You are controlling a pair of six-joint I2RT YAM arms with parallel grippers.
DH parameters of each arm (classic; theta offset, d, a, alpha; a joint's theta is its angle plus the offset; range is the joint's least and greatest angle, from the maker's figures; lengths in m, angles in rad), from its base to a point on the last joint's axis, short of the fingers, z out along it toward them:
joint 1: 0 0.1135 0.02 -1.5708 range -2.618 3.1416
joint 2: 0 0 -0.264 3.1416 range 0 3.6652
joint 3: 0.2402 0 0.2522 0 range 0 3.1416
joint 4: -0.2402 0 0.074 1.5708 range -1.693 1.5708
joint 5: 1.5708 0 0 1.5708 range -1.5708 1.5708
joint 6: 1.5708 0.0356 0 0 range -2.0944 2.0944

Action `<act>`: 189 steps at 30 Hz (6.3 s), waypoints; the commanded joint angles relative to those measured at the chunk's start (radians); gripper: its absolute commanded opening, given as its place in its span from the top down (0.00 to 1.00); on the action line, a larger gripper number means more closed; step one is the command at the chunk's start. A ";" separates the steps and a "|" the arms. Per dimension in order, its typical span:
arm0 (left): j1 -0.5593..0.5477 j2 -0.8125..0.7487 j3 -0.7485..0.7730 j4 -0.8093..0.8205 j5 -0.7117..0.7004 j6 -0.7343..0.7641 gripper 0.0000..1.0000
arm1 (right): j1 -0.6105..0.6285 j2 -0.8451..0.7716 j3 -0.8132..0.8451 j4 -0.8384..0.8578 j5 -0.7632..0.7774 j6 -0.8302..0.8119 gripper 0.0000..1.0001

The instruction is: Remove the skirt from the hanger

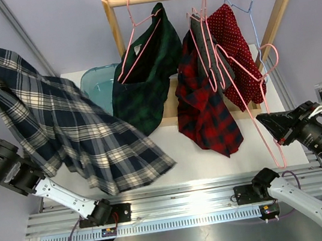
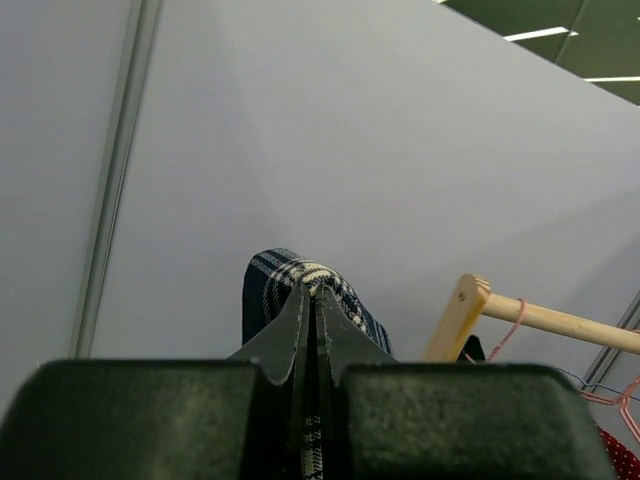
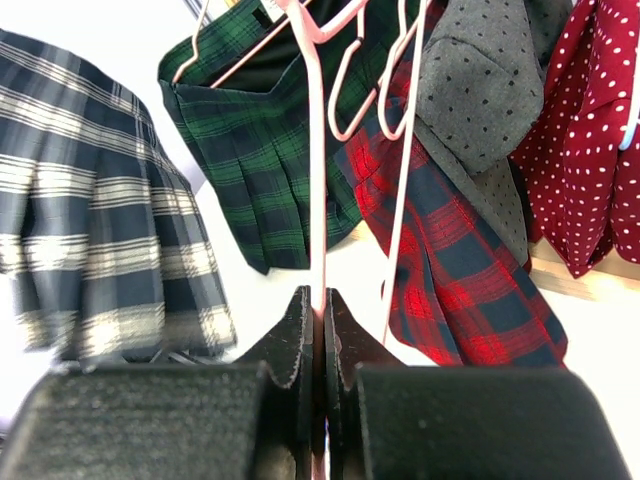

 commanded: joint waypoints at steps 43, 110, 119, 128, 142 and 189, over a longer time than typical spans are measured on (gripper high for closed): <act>-0.514 0.201 0.063 -0.299 -0.196 0.220 1.00 | -0.003 -0.009 -0.101 0.220 -0.128 -0.010 1.00; 1.756 0.977 0.885 -1.384 0.289 -1.549 1.00 | -0.003 -0.125 -0.215 -0.011 -0.016 -0.063 1.00; 1.922 1.201 0.883 -1.380 0.715 -1.882 1.00 | -0.003 -0.097 -0.274 0.046 -0.007 -0.075 1.00; 1.918 1.458 0.876 -1.258 0.940 -2.023 0.89 | -0.003 -0.069 -0.351 0.144 -0.010 -0.060 1.00; 1.925 1.096 0.512 -1.260 0.730 -2.005 0.01 | -0.003 -0.046 -0.275 0.163 0.015 -0.078 1.00; 1.510 -0.071 -0.637 -1.494 0.519 -2.094 0.01 | -0.004 0.466 0.292 0.109 0.470 -0.092 1.00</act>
